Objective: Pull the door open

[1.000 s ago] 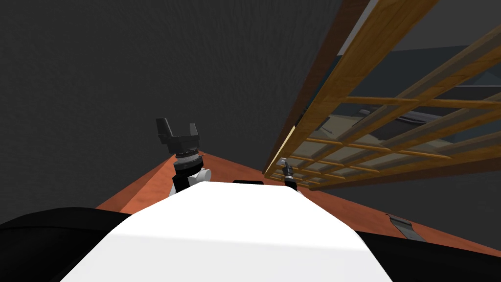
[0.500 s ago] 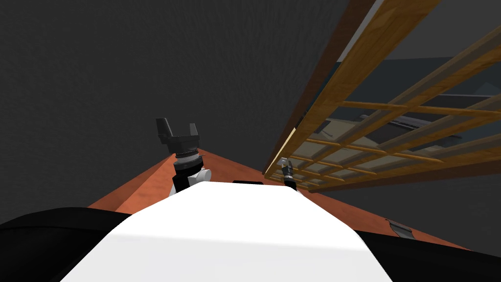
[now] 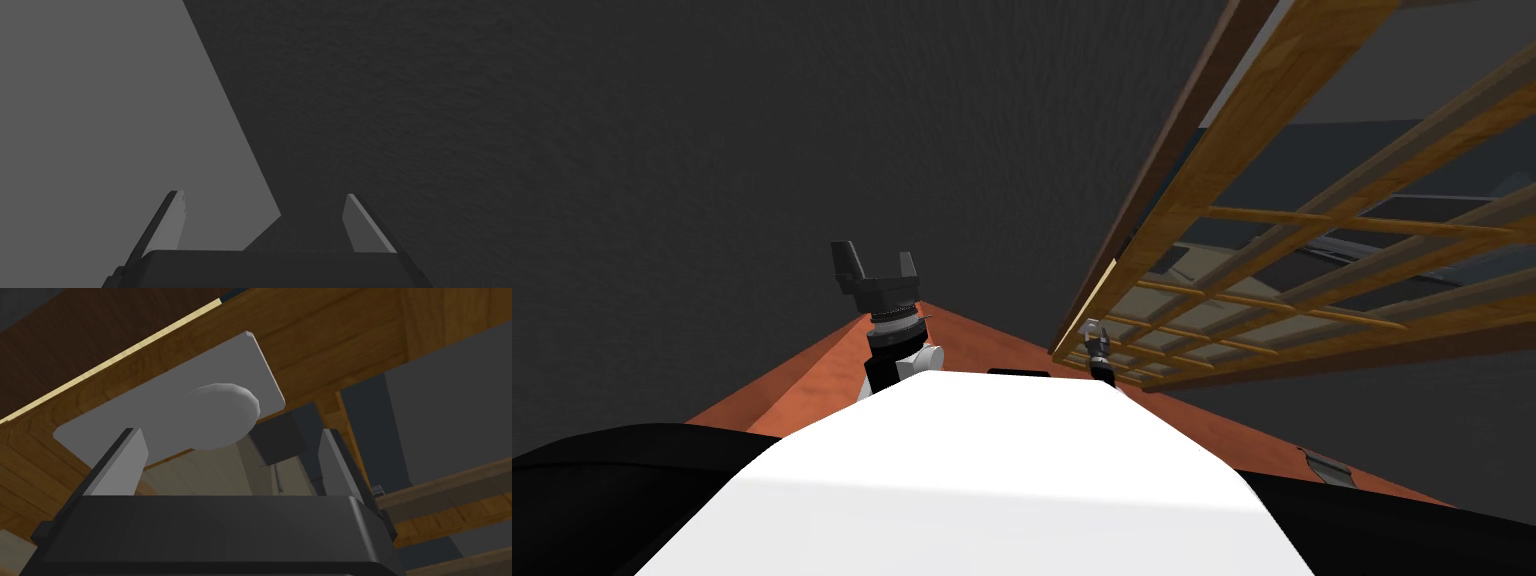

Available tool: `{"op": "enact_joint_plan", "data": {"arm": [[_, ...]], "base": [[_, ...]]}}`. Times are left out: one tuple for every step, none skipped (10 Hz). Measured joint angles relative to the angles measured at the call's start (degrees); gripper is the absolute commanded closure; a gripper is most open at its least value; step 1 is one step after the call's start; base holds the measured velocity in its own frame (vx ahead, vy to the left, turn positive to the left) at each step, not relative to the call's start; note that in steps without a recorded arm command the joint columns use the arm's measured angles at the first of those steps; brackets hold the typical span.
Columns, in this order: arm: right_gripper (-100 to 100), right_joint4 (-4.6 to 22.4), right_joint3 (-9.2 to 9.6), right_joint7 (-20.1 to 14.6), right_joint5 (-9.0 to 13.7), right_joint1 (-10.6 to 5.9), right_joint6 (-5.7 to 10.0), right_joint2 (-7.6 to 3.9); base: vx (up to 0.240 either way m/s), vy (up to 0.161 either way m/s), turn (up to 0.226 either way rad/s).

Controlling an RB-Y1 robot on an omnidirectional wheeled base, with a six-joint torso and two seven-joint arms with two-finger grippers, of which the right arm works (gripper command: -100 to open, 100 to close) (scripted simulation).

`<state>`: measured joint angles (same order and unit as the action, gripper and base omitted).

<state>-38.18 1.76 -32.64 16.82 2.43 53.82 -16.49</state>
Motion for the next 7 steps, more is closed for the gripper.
{"op": "enact_joint_plan", "data": {"arm": [[-100, 0.0, 0.36, -1.7, 0.7, -0.19, -0.08, 0.14], [-100, -0.1, 0.53, -2.9, 1.1, -0.22, -0.17, 0.21], [-100, -0.4, 0.8, -4.4, 1.7, -0.19, -0.39, 0.34], [-100, -0.6, 1.19, -6.0, 2.5, -0.39, -0.61, 0.48], [-100, -0.6, 1.39, -7.4, 2.9, -0.47, -0.7, 0.54], [-100, -0.9, 1.69, -8.9, 3.5, -0.46, -0.89, 0.66], [-100, -1.0, 1.85, -10.0, 3.9, -0.5, -1.0, 0.74]], "base": [[-0.049, -0.008, 0.012], [-0.051, -0.009, 0.018], [-0.067, -0.015, 0.042], [-0.053, -0.005, 0.015], [-0.058, 0.007, 0.02], [-0.043, -0.003, 0.01], [-0.048, -0.019, 0.023]]}}
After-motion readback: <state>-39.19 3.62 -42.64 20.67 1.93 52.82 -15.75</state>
